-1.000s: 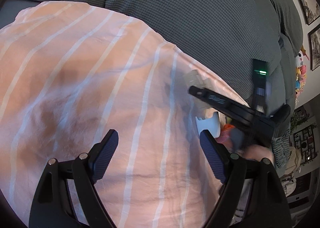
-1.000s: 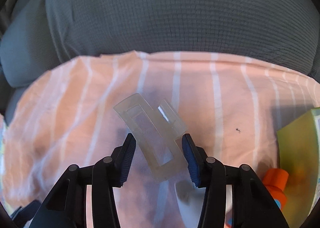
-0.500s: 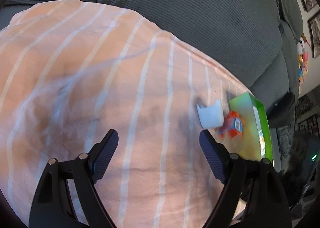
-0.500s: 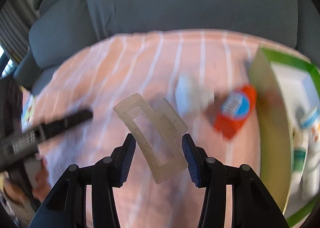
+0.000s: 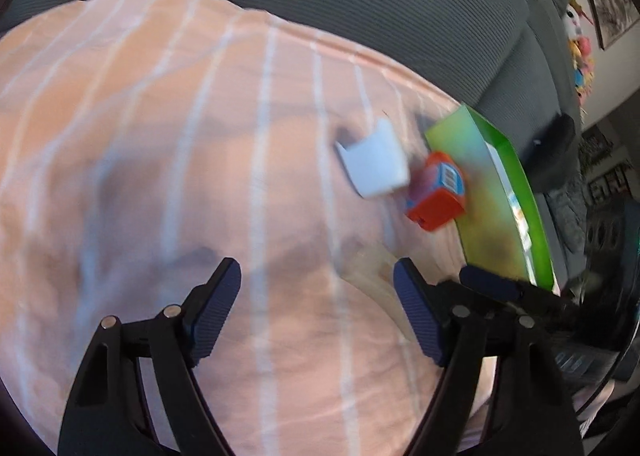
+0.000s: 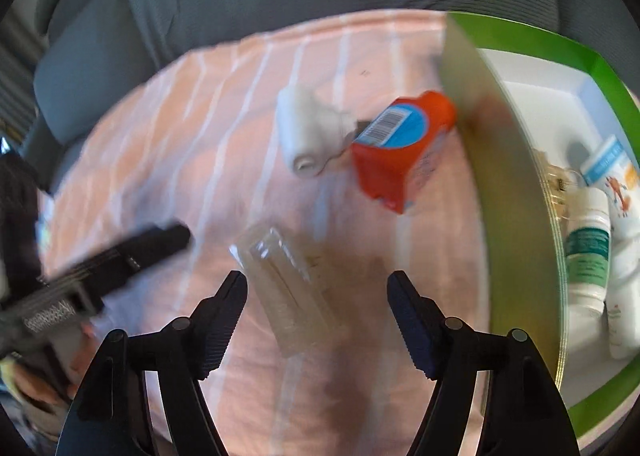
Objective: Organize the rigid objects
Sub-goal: 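Carry the clip in the right gripper over the box, then lower the clip into the box and open the right gripper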
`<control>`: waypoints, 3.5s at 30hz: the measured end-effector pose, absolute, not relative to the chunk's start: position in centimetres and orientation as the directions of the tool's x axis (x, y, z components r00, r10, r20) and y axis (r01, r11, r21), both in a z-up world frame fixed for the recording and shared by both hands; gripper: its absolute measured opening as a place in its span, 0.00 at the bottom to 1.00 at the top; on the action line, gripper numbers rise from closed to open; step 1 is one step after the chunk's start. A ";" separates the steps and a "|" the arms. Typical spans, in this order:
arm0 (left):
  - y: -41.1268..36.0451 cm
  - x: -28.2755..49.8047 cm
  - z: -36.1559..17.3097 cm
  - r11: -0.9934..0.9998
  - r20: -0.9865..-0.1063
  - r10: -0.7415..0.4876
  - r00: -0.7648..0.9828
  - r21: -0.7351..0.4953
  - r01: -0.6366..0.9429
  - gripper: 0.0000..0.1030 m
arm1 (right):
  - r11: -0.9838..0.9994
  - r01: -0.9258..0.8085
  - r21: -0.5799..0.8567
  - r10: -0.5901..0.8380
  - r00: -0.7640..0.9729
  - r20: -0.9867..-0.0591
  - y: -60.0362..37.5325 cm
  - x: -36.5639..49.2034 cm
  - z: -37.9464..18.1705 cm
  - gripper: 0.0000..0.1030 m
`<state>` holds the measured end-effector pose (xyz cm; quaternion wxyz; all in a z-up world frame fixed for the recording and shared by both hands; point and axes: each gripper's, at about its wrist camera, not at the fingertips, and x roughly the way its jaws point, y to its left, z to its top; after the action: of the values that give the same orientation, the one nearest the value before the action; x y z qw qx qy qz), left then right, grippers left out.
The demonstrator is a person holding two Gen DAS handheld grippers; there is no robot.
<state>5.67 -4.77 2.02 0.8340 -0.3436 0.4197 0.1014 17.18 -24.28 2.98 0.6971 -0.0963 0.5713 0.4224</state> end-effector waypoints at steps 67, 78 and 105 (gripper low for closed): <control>-22.7 19.2 8.2 0.933 -0.682 -0.301 0.666 -0.355 0.058 0.34 | 0.753 -0.422 0.505 0.637 0.272 -0.722 -36.3 25.0 7.8 0.31; -24.3 20.7 7.9 0.926 -0.689 -0.332 0.644 -0.367 0.086 0.34 | 0.779 -0.366 0.509 0.615 0.288 -0.734 -38.1 26.0 7.2 0.31; -22.8 24.2 7.3 0.923 -0.703 -0.342 0.623 -0.376 0.083 0.34 | 0.785 -0.299 0.542 0.615 0.276 -0.738 -37.3 29.6 5.9 0.31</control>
<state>24.24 -22.81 7.26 0.8873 -0.1553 0.4174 -0.1199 29.59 -37.32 5.87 0.7846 0.1501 0.5262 0.2915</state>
